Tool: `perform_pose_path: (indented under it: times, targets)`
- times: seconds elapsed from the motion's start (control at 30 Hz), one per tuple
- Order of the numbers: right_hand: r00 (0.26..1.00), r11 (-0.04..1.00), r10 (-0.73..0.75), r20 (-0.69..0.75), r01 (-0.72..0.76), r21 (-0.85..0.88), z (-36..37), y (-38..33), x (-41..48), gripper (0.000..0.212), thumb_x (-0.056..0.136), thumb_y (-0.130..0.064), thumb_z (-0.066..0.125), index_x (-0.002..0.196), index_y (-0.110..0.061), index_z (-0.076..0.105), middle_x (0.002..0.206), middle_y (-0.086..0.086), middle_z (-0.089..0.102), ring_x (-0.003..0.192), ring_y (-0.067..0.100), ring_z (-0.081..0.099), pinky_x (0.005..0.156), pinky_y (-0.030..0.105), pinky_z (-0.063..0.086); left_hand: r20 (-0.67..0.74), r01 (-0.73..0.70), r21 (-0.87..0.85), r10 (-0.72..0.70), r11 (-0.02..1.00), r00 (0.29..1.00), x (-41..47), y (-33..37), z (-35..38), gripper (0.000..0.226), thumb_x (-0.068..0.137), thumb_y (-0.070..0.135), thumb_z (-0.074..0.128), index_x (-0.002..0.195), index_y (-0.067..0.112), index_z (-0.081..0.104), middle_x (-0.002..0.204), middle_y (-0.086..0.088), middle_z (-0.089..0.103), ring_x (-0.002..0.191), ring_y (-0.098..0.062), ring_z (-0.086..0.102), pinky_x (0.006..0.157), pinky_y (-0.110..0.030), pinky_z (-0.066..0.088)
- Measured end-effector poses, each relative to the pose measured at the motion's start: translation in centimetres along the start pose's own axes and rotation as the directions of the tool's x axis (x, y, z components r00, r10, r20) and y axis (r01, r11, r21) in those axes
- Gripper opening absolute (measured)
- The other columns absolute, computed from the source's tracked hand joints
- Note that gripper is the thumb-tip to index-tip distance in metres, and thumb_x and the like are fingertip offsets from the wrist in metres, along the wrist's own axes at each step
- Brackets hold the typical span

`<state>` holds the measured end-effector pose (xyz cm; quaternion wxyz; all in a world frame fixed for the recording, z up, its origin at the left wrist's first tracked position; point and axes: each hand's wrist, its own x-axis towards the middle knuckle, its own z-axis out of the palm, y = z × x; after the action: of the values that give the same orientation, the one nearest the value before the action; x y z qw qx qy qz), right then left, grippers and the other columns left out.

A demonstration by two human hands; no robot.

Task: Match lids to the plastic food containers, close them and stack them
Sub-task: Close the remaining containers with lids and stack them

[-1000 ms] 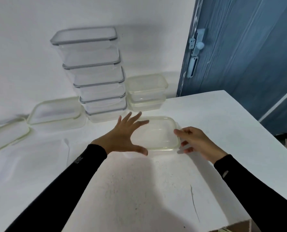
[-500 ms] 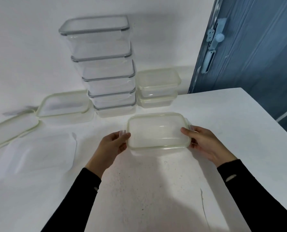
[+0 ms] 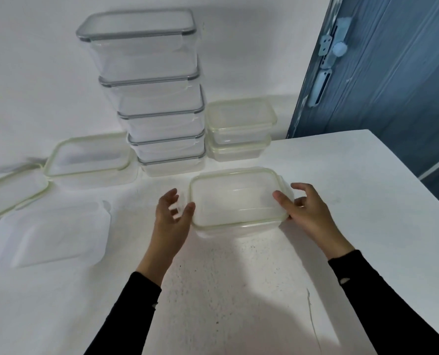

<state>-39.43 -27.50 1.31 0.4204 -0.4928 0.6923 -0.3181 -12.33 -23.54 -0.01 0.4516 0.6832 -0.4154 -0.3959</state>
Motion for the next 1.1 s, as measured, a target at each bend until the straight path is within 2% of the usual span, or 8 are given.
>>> perform_pose_path:
  times: [0.1, 0.2, 0.3, 0.43, 0.5, 0.6, 0.8, 1.1]
  targets:
    - [0.932, 0.905, -0.337, -0.133, 0.282, -0.317, 0.7, 1.0, -0.8, 0.054, 0.093, -0.053, 0.055, 0.137, -0.024, 0.045, 0.134, 0.001, 0.052, 0.119, 0.018, 0.054, 0.091, 0.038, 0.049, 0.019, -0.399, 0.391, 0.426, 0.829, 0.905, 0.4, 0.2, 0.1, 0.043, 0.095, 0.016, 0.059, 0.137, 0.016, 0.049, 0.147, -0.008, 0.039, 0.133, -0.027, 0.034, 0.109, -0.036, 0.026]
    - [0.753, 0.678, -0.657, 0.02, 0.603, -0.421, 1.8, 1.3, -1.4, 0.043, 0.102, -0.04, 0.044, 0.142, -0.024, 0.045, 0.152, 0.002, 0.041, 0.143, 0.018, 0.034, 0.115, 0.047, 0.032, 0.216, -0.63, 0.47, 0.611, 0.618, 0.761, 1.0, 0.4, 0.8, 0.038, 0.097, 0.028, 0.045, 0.129, 0.015, 0.059, 0.144, -0.005, 0.048, 0.133, -0.025, 0.042, 0.111, -0.039, 0.032]
    - [0.639, 0.498, -0.748, 0.179, 0.719, -0.485, 3.0, 2.1, -2.0, 0.039, 0.103, -0.037, 0.038, 0.14, -0.029, 0.05, 0.155, -0.002, 0.038, 0.148, 0.015, 0.025, 0.122, 0.047, 0.015, 0.396, -0.688, 0.483, 0.565, 0.542, 0.723, -0.1, 0.5, 2.0, 0.049, 0.099, 0.043, 0.037, 0.139, 0.02, 0.053, 0.15, 0.004, 0.043, 0.141, -0.017, 0.036, 0.115, -0.03, 0.028]
    - [0.592, 0.44, -0.769, 0.241, 0.764, -0.472, 2.9, 3.3, -1.8, 0.044, 0.103, -0.041, 0.036, 0.143, -0.026, 0.049, 0.157, -0.002, 0.035, 0.149, 0.015, 0.023, 0.122, 0.045, 0.017, 0.522, -0.687, 0.601, 0.451, 0.408, 0.724, -0.1, -0.1, 1.9, 0.077, 0.089, 0.075, 0.023, 0.153, 0.031, 0.025, 0.161, 0.012, 0.011, 0.15, -0.008, 0.004, 0.12, -0.027, 0.003]
    - [0.553, 0.38, -0.78, 0.293, 0.79, -0.481, 2.4, 3.6, -1.3, 0.049, 0.1, -0.046, 0.042, 0.145, -0.027, 0.046, 0.159, 0.0, 0.031, 0.149, 0.018, 0.022, 0.122, 0.042, 0.016, 0.562, -0.704, 0.643, 0.438, 0.303, 0.702, 0.0, -0.5, 1.7, 0.085, 0.086, 0.08, 0.019, 0.155, 0.029, 0.016, 0.162, 0.008, 0.005, 0.15, -0.01, -0.001, 0.12, -0.029, -0.001]
    - [0.523, 0.324, -0.793, 0.311, 0.796, -0.512, 2.4, 3.7, -1.0, 0.052, 0.097, -0.051, 0.048, 0.144, -0.028, 0.047, 0.158, 0.001, 0.032, 0.148, 0.021, 0.024, 0.121, 0.042, 0.018, 0.574, -0.698, 0.69, 0.444, 0.192, 0.689, -0.2, -0.7, 2.0, 0.083, 0.09, 0.075, 0.019, 0.155, 0.023, 0.019, 0.162, 0.0, 0.014, 0.15, -0.021, 0.01, 0.12, -0.037, 0.011]
    - [0.509, 0.329, -0.824, 0.251, 0.788, -0.52, 2.8, 4.0, -0.9, 0.05, 0.097, -0.05, 0.049, 0.142, -0.028, 0.05, 0.155, 0.002, 0.037, 0.147, 0.022, 0.028, 0.12, 0.043, 0.023, 0.574, -0.66, 0.748, 0.432, 0.068, 0.695, -0.8, -0.7, 2.9, 0.081, 0.093, 0.065, 0.022, 0.15, 0.009, 0.031, 0.157, -0.014, 0.029, 0.144, -0.034, 0.027, 0.114, -0.049, 0.031]
    - [0.515, 0.334, -0.827, 0.226, 0.774, -0.538, 3.1, 4.0, -0.8, 0.047, 0.095, -0.051, 0.053, 0.137, -0.029, 0.056, 0.151, 0.0, 0.044, 0.143, 0.021, 0.034, 0.118, 0.039, 0.025, 0.562, -0.655, 0.752, 0.451, 0.068, 0.693, -0.9, -0.7, 3.0, 0.075, 0.095, 0.06, 0.029, 0.149, 0.008, 0.035, 0.155, -0.015, 0.032, 0.143, -0.035, 0.03, 0.11, -0.052, 0.038]
